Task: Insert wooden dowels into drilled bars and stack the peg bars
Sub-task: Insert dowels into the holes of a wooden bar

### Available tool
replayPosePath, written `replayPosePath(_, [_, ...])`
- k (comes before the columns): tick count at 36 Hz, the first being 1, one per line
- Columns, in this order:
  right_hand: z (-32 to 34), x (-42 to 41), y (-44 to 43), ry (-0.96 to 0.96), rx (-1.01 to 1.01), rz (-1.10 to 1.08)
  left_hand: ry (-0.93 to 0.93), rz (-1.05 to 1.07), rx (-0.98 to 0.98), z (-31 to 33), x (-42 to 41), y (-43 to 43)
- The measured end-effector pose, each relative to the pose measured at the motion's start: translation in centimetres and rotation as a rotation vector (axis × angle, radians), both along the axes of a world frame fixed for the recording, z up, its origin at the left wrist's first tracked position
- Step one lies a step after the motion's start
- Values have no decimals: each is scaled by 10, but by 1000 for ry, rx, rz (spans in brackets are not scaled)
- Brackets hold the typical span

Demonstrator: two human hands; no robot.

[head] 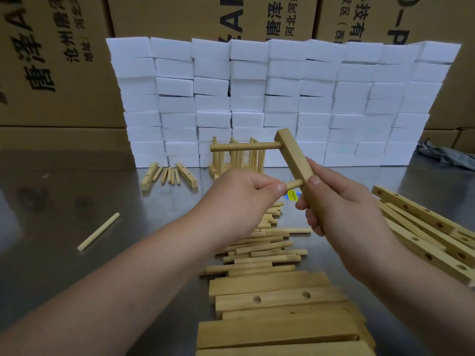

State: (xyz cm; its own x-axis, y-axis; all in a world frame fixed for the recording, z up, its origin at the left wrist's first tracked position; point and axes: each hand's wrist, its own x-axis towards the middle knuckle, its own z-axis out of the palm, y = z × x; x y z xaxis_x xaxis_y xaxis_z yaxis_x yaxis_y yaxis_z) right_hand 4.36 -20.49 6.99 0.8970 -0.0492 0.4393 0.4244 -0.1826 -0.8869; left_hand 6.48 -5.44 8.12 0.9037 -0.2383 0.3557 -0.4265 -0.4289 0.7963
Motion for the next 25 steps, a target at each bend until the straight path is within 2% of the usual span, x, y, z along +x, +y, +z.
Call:
replayPosePath(5, [-1,-3,3,-23,-5,-2,237,-101,-202,4,0,4])
replayPosePath(10, [-3,1,4,105,29,8,236,-46,-66,10,5,6])
replayPosePath(13, [-1,8,-1,134,53,-93,281,-1,-9,12,9,12])
replayPosePath(15, [2,14,-8,186,146,-171,236,78,109,10,14,18])
replayPosePath(18, [7,21,-16,253,277,-209,87,166,488,-2,21,24])
replayPosePath(20, [7,22,-17,272,307,-213,62,157,679,-11,21,21])
replayPosePath(25, [3,22,-12,307,347,-174,23,104,891,-30,21,9])
